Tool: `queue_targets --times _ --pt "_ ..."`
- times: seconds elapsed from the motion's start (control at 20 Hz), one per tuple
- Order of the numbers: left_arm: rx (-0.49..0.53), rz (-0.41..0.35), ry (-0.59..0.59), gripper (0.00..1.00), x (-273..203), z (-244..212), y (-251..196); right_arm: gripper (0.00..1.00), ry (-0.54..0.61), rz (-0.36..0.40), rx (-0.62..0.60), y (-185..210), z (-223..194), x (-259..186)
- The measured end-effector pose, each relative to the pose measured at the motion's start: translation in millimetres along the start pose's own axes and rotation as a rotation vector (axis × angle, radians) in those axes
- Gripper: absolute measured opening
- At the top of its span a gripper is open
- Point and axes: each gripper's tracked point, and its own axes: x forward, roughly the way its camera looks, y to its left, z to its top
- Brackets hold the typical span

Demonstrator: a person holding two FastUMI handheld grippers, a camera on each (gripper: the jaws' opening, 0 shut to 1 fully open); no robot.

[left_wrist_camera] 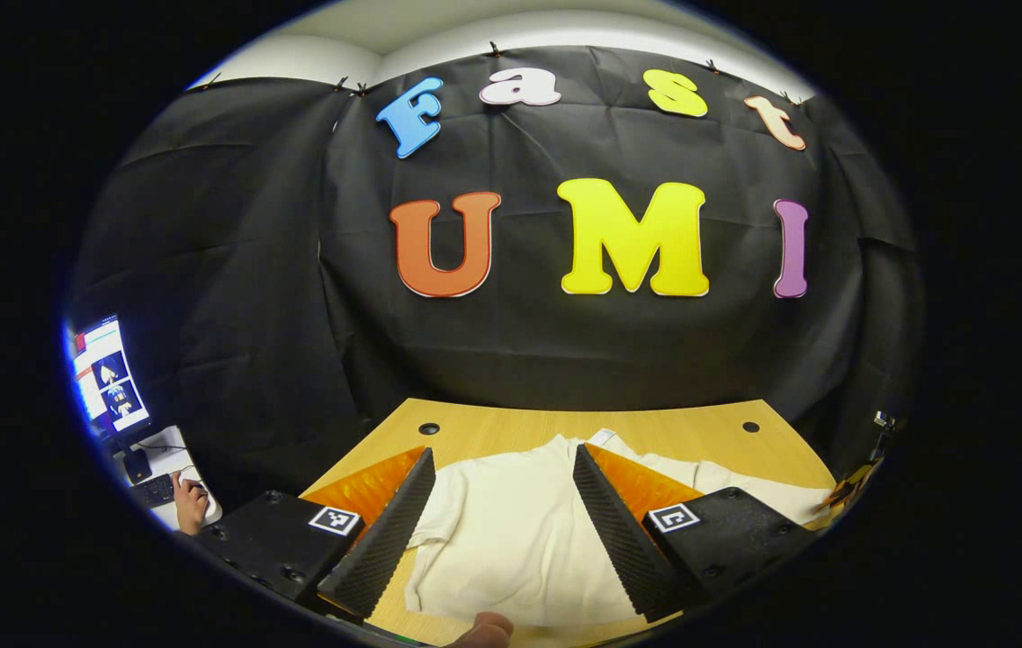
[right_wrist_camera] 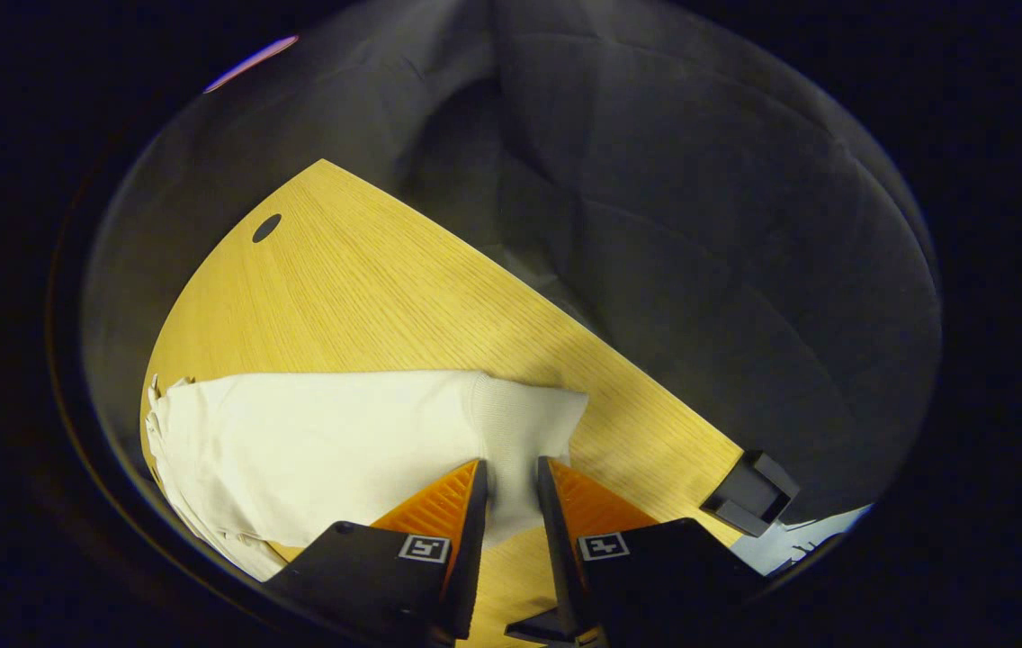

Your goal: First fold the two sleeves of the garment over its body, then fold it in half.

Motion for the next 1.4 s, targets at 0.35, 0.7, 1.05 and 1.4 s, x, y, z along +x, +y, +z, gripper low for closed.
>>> queue_targets --times 0.35,0.7,1.05,1.4 --pt "0.001 0.003 -0.001 1.0 1 -1 12 0.02 0.014 0.03 0.017 6 1 -5" --pt "-0.003 -0.023 -0.015 1.0 3 -9 19 0.03 -0.042 0.053 -0.014 27 20 -53" --pt "-0.009 -0.061 -0.023 1.0 3 -18 30 0.02 -0.134 0.153 -0.129 113 40 -126" --pt "-0.03 -0.057 -0.016 1.0 3 -31 56 0.02 -0.174 0.308 -0.327 251 12 -182"
